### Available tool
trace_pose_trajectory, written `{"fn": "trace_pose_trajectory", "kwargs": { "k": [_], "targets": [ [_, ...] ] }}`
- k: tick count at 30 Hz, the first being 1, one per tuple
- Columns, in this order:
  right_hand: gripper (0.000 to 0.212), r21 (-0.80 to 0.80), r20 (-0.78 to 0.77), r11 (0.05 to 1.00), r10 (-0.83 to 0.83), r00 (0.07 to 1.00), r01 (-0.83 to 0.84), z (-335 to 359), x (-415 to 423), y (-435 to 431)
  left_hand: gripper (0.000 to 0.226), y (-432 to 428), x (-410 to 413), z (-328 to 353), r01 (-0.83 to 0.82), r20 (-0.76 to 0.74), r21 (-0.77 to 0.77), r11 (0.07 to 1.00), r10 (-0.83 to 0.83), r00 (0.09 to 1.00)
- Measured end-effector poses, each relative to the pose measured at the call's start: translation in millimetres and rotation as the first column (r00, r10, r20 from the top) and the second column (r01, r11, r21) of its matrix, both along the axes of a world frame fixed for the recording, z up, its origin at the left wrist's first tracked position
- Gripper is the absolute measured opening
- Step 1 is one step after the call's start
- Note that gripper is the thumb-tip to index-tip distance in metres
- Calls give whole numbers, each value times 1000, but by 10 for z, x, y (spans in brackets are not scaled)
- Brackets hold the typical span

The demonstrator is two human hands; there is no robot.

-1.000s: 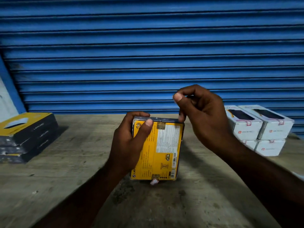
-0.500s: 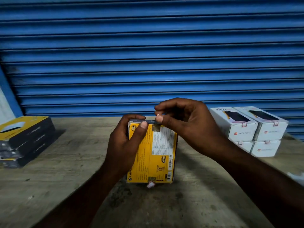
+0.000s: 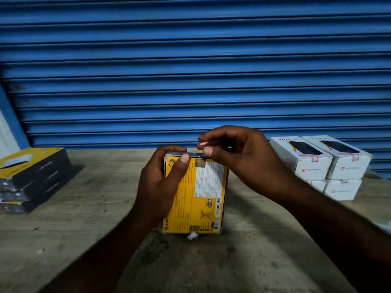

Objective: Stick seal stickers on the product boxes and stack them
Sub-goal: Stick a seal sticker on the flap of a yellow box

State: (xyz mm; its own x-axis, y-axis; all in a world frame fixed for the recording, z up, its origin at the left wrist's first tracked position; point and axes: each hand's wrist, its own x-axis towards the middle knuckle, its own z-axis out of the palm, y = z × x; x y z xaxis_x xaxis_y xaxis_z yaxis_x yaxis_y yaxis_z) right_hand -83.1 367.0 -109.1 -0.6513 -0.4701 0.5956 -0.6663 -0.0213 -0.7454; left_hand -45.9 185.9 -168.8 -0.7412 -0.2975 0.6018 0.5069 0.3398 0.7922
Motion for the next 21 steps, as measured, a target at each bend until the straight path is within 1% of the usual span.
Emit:
{"fn": "trace_pose_trajectory", "kwargs": {
  "k": [2, 5, 7, 9, 11, 13, 16, 19, 21],
  "targets": [
    [16, -3, 14, 1000, 17, 1000, -17, 14, 19, 4, 41, -7, -4, -7, 2, 3, -4, 1000, -2, 1000],
    [14, -103, 76, 994, 45, 996, -37, 11, 35, -12, 41, -6, -6, -15, -5, 3, -18, 1000, 5, 1000],
    [17, -133, 127, 991, 47, 991, -30, 11, 29, -15, 40, -5, -8, -13, -4, -1, -16, 1000, 4, 1000],
    [21, -90, 152, 996, 25, 988, -11, 21, 26, -9, 38, -11, -10, -8, -7, -6, -22, 1000, 7, 1000],
    [16, -54, 165, 999, 15, 986, -7, 36, 24, -2, 33, -15, -11, -8, -17, -7, -37, 999, 17, 1000],
    [11, -56, 192, 998, 42, 981, -31, 39, 17, 3, 29, -15, -8, -8, -26, -7, -41, 999, 26, 1000],
    [9, -37, 197, 998, 63, 978, -56, 39, 8, 4, 34, -16, -1, -9, -41, -6, -40, 998, 41, 999],
    [8, 34, 196, 999, 34, 980, -42, 45, 13, 13, 35, -16, -2, -9, -44, -4, -34, 998, 44, 999],
    [7, 112, 184, 993, 4, 983, -25, 43, 12, 16, 35, -16, -8, -14, -43, 0, -28, 999, 43, 999]
  ]
}}
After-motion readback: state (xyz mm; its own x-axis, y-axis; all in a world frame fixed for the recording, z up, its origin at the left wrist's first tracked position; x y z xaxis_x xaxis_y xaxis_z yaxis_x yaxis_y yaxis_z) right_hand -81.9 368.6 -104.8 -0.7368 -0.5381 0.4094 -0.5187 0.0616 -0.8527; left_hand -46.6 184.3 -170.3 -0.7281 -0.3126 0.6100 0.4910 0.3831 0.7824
